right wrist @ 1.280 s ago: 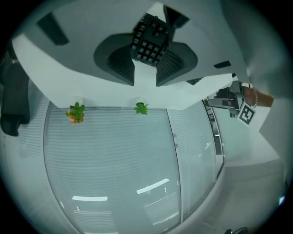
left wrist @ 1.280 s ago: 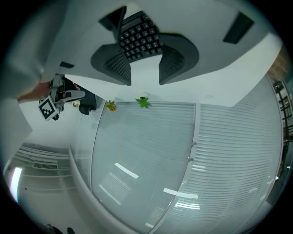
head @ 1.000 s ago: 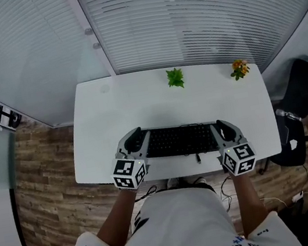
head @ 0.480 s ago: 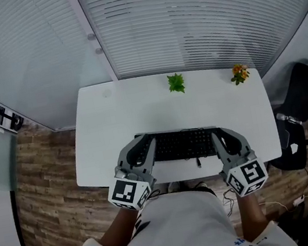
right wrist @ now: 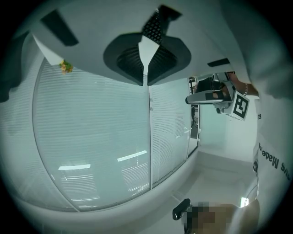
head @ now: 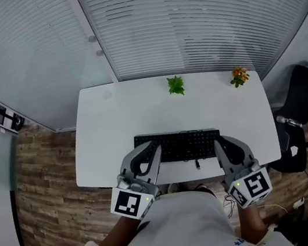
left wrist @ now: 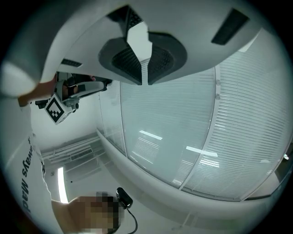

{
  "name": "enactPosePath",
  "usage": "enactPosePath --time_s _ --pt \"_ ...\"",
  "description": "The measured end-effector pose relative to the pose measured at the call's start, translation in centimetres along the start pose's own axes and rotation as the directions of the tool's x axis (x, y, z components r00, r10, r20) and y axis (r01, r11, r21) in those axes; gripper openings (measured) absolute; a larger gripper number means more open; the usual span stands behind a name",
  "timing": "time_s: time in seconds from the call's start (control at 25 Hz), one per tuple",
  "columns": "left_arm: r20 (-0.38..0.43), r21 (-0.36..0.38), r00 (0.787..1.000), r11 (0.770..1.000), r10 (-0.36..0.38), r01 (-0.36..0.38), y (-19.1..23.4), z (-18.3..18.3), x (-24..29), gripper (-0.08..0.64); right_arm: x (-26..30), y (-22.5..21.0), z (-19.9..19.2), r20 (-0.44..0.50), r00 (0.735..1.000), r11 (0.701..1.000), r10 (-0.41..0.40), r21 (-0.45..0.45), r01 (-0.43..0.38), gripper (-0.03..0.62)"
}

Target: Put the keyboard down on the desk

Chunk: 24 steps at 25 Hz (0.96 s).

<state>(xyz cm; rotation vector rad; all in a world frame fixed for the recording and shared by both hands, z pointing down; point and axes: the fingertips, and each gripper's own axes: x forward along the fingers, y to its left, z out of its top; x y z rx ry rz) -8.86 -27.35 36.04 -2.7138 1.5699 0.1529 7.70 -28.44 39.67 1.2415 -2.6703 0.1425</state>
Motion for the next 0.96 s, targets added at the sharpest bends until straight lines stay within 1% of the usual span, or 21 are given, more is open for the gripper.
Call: enactPosePath --time_s 0.32,0.52,0.76,0.96 --pt "0.002 0.001 1.000 1.000 0.020 -0.020 -0.1 -0.1 0.1 0.058 -0.5 -0.1 1.1 0.013 1.000 1.000 -0.013 -0.008 0.013 0.036" --pt "0.001 -0.003 1.000 1.000 0.029 -0.029 0.1 -0.1 -0.1 0.058 -0.8 -0.2 1.3 0.014 1.000 1.000 -0.018 0.010 0.018 0.035" --pt "0.004 -0.005 1.000 1.000 0.028 -0.028 0.1 -0.1 -0.1 0.058 -0.9 -0.2 1.3 0.011 1.000 1.000 -0.025 -0.005 0.025 0.035" --pt "-0.001 -0.012 1.000 1.000 0.028 -0.028 0.4 -0.2 -0.4 0.058 -0.7 0.0 1.6 0.022 0.999 0.999 -0.026 0.020 0.026 0.035"
